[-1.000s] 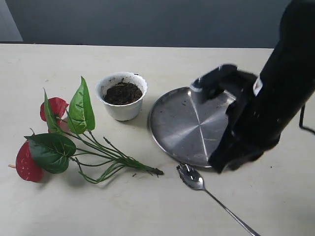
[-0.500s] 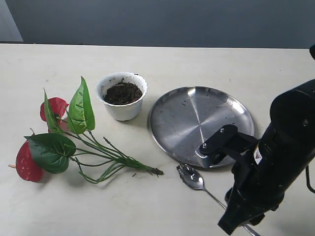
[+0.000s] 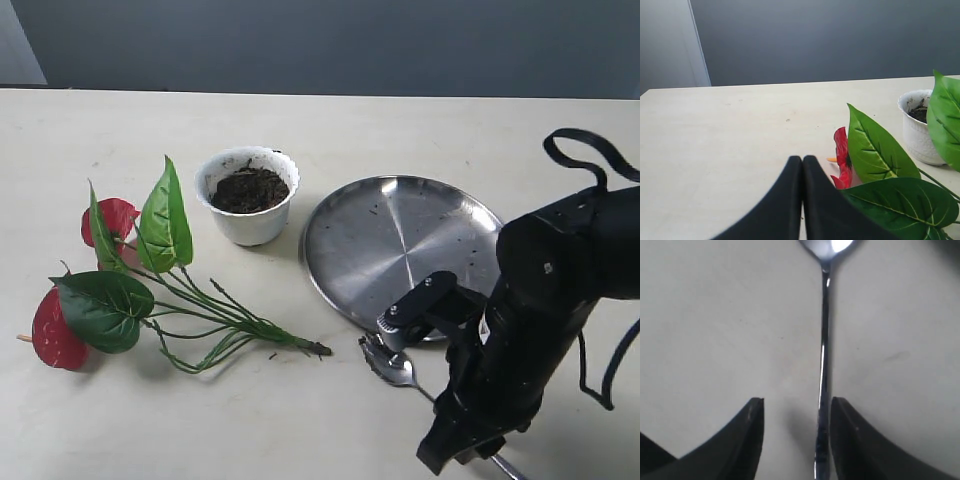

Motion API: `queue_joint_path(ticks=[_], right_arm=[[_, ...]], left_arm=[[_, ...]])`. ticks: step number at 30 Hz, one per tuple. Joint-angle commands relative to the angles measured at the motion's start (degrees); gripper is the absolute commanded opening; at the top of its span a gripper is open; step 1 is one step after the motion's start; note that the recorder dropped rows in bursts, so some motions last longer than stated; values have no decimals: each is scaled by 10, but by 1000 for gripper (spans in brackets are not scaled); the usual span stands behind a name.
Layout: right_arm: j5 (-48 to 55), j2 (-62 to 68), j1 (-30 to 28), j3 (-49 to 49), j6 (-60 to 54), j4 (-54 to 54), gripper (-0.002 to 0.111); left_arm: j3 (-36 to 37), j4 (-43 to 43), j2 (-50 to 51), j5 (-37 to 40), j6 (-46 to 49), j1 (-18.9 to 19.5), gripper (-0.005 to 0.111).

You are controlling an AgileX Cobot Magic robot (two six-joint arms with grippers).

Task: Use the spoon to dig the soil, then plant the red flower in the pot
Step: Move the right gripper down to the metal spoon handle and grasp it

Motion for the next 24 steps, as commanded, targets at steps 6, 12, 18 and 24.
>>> queue_joint_path(ticks=[6, 12, 18, 24], right_arm=[[-31, 70, 2, 1, 1, 8, 39], [-31, 79, 2, 1, 2, 7, 39], [-25, 79, 2, 1, 2, 5, 32], [-15, 79, 2, 1, 2, 0, 8]], left_arm=[[-1, 0, -1, 0, -2, -1, 0], [-1, 0, -1, 0, -2, -1, 0], [-1, 0, -1, 0, -1, -1, 0], [-1, 0, -1, 0, -1, -1, 0]])
